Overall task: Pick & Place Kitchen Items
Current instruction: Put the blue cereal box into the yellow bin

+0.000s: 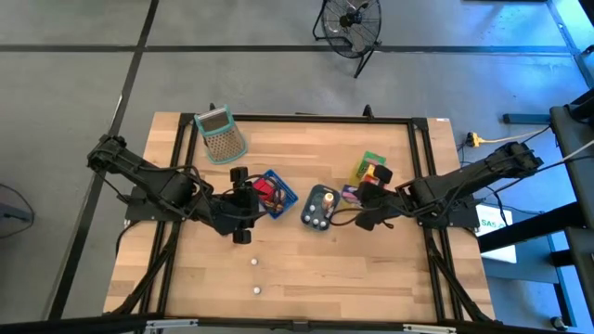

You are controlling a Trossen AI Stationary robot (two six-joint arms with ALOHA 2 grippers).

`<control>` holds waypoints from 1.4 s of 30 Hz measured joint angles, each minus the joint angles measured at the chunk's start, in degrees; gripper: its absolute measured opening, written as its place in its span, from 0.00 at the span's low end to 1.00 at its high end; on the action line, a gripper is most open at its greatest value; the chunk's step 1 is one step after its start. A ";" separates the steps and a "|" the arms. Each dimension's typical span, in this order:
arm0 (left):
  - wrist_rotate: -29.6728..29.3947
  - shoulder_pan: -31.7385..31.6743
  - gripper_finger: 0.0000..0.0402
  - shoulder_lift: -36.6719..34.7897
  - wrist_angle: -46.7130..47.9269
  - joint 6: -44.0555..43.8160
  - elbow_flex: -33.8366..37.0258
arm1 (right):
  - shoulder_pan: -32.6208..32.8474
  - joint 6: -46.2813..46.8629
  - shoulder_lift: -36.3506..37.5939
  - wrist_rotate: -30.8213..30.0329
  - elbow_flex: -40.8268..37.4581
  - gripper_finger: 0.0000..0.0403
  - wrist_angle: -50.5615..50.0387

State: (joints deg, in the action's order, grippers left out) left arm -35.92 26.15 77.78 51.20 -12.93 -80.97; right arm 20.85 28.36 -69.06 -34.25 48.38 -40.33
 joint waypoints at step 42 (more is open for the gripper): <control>0.04 0.07 0.51 0.00 0.02 -1.33 0.00 | 4.39 16.36 0.04 7.29 5.32 0.03 -16.13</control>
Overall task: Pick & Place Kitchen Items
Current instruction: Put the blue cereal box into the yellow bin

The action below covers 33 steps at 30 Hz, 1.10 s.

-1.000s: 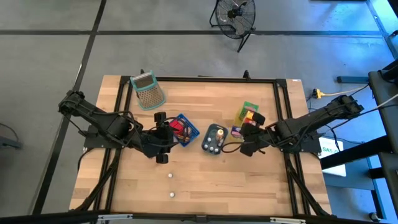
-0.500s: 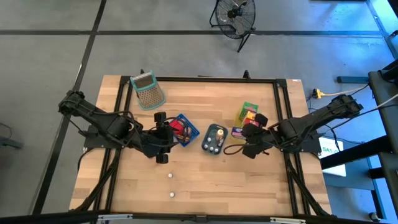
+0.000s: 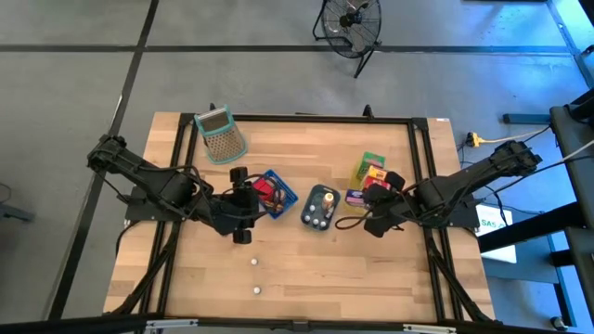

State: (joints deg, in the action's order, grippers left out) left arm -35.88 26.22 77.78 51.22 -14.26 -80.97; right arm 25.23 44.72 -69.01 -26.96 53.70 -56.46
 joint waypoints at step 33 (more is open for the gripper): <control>2.99 0.00 0.51 0.02 0.00 -1.51 0.00 | 0.04 12.96 0.02 10.32 -0.44 0.03 -8.63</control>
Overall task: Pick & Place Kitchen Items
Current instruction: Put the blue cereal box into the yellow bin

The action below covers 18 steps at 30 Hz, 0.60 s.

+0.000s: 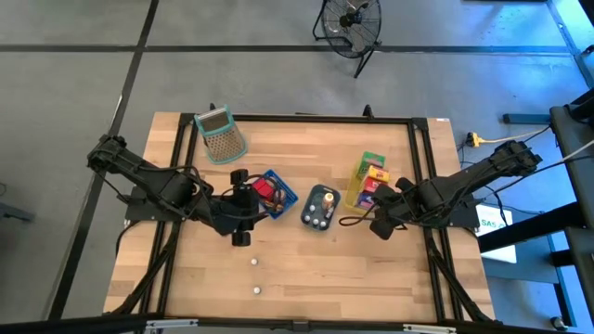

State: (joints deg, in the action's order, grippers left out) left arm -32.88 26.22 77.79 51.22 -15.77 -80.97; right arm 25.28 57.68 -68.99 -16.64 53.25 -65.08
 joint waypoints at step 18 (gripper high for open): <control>0.00 0.00 0.51 -0.01 0.00 -0.02 0.00 | 0.00 -0.01 -0.07 -0.48 0.48 0.04 0.68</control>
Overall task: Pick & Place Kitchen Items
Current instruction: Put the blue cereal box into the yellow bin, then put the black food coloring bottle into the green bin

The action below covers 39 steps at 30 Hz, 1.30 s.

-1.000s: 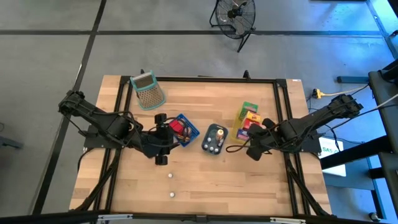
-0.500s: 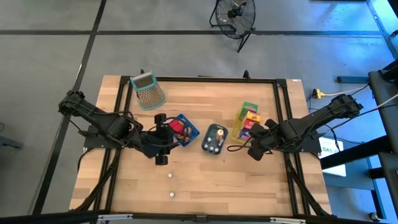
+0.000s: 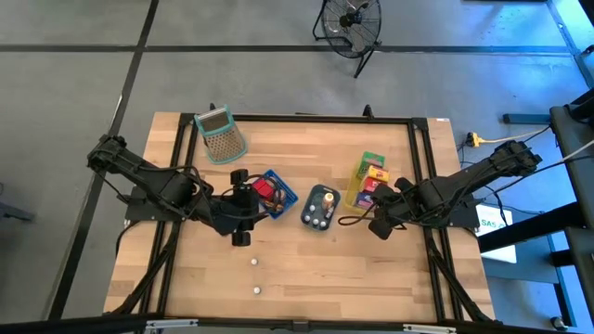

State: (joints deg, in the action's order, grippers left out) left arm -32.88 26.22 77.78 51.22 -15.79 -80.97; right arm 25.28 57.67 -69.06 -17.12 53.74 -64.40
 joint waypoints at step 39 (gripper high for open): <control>6.13 1.63 0.51 0.02 5.86 -4.69 -0.02 | 5.65 -24.07 0.06 9.85 4.48 0.04 35.54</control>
State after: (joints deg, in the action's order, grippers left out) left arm -26.75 27.85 77.80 57.08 -20.48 -80.99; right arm 30.93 33.60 -69.00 -7.27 58.22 -28.86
